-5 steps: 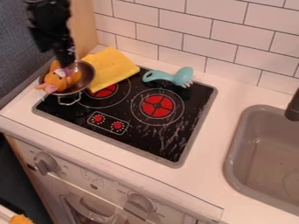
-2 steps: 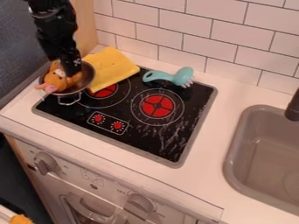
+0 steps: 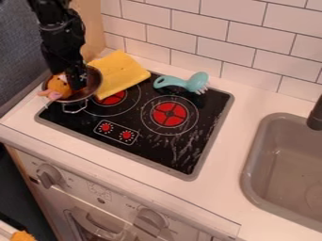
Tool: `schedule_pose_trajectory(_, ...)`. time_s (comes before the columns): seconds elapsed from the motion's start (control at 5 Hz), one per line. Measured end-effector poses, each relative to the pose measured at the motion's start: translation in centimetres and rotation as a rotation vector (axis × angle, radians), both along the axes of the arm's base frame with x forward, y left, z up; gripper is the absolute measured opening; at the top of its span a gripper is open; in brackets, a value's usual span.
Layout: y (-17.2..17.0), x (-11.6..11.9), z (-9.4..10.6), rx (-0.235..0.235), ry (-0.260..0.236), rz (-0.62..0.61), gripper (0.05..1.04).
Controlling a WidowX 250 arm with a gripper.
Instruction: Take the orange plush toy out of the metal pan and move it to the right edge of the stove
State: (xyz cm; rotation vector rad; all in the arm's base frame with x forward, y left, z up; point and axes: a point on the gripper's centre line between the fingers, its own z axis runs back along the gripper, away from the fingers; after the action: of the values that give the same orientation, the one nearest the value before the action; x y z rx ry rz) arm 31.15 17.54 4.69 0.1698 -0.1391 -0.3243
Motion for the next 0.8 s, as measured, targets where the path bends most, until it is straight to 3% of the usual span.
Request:
schedule_pose_trajectory(0.2,0.35,-0.08,-0.45,0.018,0.018,0.009,0.948)
schedule_pose_trajectory(0.6,0.86,0.31,-1.31,0.062,0.036,0.021,0.486)
schedule_pose_trajectory(0.8,0.5,0.56,-1.37,0.064,0.041,0.008,0.419)
